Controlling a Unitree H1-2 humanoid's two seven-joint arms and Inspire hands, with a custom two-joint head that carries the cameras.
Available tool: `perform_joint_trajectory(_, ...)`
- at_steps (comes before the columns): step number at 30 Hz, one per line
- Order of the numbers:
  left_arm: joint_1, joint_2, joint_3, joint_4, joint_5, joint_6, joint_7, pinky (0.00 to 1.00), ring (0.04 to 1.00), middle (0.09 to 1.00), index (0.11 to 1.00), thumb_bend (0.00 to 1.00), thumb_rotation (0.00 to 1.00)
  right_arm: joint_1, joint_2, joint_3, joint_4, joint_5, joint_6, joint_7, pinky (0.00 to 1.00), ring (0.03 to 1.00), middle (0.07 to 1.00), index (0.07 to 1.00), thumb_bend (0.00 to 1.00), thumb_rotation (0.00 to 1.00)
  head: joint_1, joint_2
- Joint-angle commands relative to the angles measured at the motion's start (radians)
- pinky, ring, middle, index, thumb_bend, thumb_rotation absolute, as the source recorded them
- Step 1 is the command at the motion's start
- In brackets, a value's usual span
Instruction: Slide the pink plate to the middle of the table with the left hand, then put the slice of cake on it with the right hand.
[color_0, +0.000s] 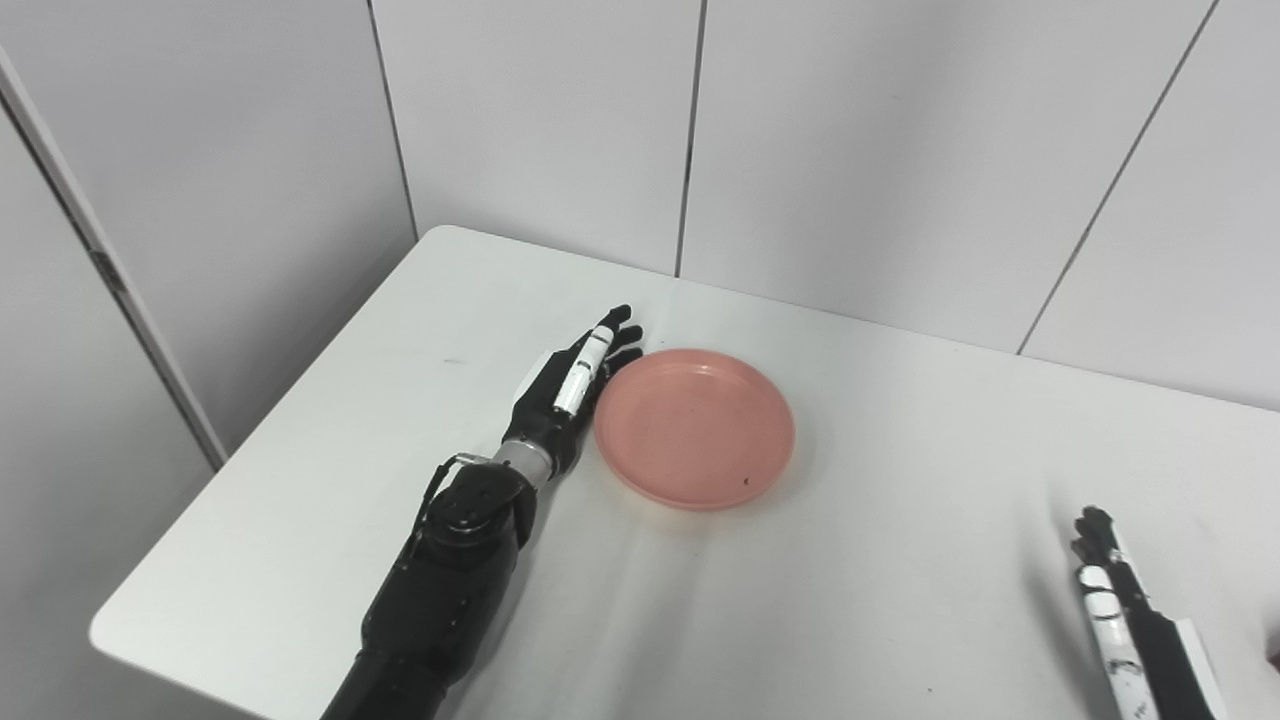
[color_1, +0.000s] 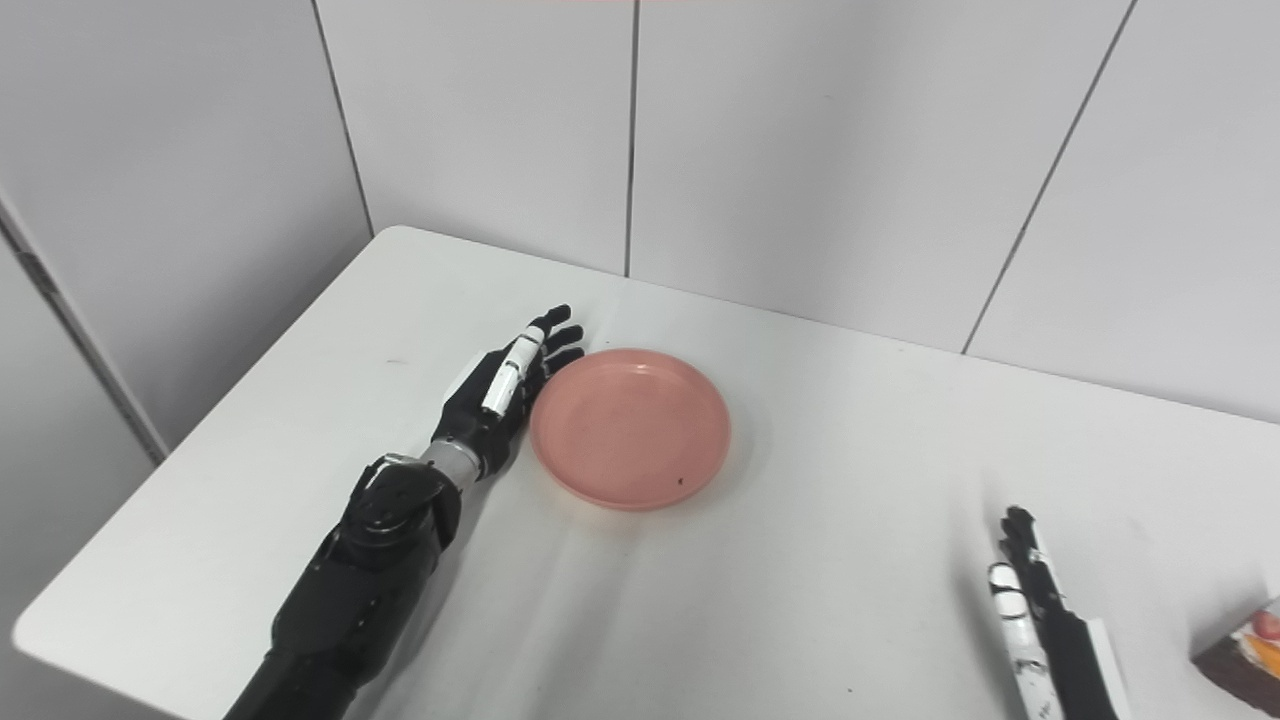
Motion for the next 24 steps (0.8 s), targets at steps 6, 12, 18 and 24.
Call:
perform_joint_trajectory(6,0.040,-0.055,-0.084,-0.081,0.004,0.073,-0.082,0.88,0.902,0.916,0.902,0.36,1.00,0.003,0.028,0.027,-0.029,-0.043,-0.015,-0.019,0.95,0.951,0.948,0.953,0.28,1.00,-0.064,0.015)
perform_joint_trajectory(12,0.078,-0.065,-0.106,-0.155,-0.005,0.095,-0.119,0.88,0.903,0.912,0.894,0.37,1.00,0.002,0.049,0.042,-0.046,-0.060,0.003,-0.033,0.93,0.946,0.950,0.956,0.26,1.00,-0.130,0.028)
perform_joint_trajectory(18,0.114,-0.082,-0.126,-0.229,-0.025,0.118,-0.158,0.89,0.917,0.934,0.924,0.36,1.00,0.000,0.072,0.051,-0.067,-0.087,0.038,-0.047,0.91,0.933,0.941,0.950,0.19,1.00,-0.183,0.041)
perform_joint_trajectory(24,0.148,-0.100,-0.136,-0.285,-0.036,0.161,-0.174,0.92,0.933,0.952,0.936,0.37,1.00,0.002,0.085,0.056,-0.085,-0.099,0.070,-0.050,0.91,0.937,0.944,0.950,0.21,1.00,-0.208,0.047)
